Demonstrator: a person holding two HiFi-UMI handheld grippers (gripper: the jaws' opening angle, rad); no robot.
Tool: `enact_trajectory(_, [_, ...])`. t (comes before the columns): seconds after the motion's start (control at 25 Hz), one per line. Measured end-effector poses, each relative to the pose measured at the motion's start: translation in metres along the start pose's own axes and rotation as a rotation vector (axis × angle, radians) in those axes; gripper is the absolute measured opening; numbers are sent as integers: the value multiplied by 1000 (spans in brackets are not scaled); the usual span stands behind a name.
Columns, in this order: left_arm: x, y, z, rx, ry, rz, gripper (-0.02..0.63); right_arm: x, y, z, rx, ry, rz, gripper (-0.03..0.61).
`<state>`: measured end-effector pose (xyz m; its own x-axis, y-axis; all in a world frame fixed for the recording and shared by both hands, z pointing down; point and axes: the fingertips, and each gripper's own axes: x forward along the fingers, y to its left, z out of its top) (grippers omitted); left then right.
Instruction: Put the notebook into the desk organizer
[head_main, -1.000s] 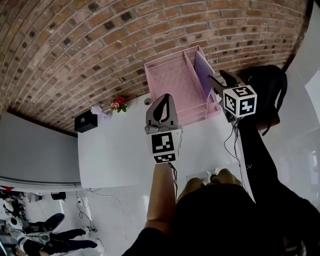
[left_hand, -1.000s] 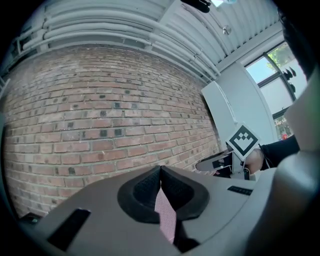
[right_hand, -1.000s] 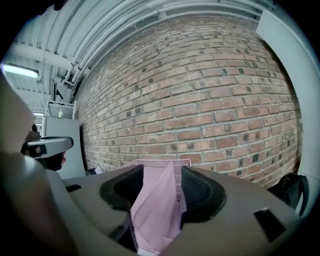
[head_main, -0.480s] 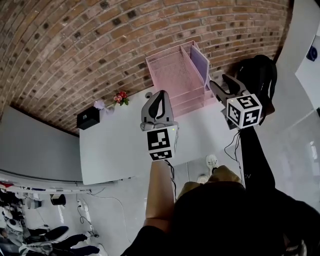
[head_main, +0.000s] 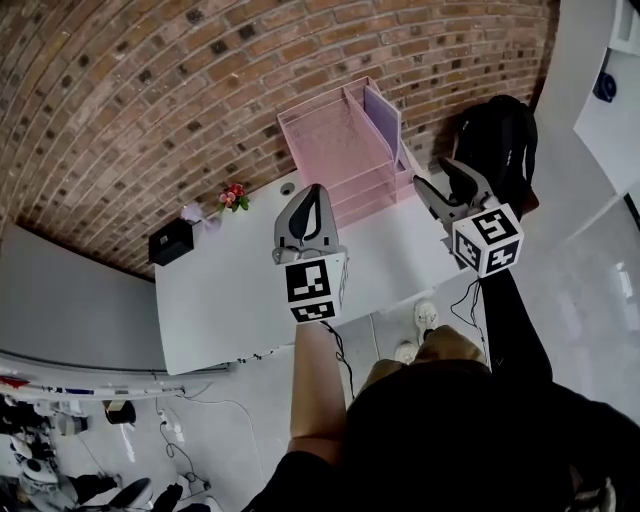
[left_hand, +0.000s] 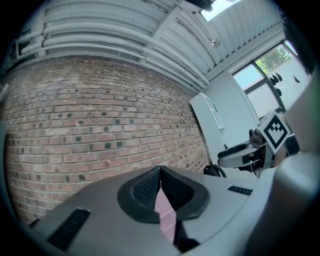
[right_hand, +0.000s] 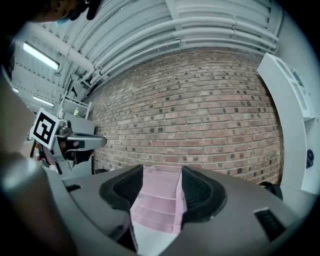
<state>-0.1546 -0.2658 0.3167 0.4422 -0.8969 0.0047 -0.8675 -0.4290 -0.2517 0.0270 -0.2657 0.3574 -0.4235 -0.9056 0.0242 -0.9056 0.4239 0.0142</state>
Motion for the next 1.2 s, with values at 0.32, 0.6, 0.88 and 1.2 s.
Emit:
enact_trajectory(0.32, [-2, 9, -5, -58, -10, 35, 15, -1, 5, 5, -81, -17, 8, 247])
enact_trajectory(0.6, [6, 1, -9, -41, -1, 20, 17, 8, 6, 5, -85, -25, 24, 247])
enact_trajectory(0.88, [11, 0, -8, -41, -2, 18, 17, 12, 2, 2, -86, -14, 25, 247])
enact_trajectory(1.2, [3, -5, 2, -29, -42, 6, 17, 11, 8, 7, -137, -15, 17, 201])
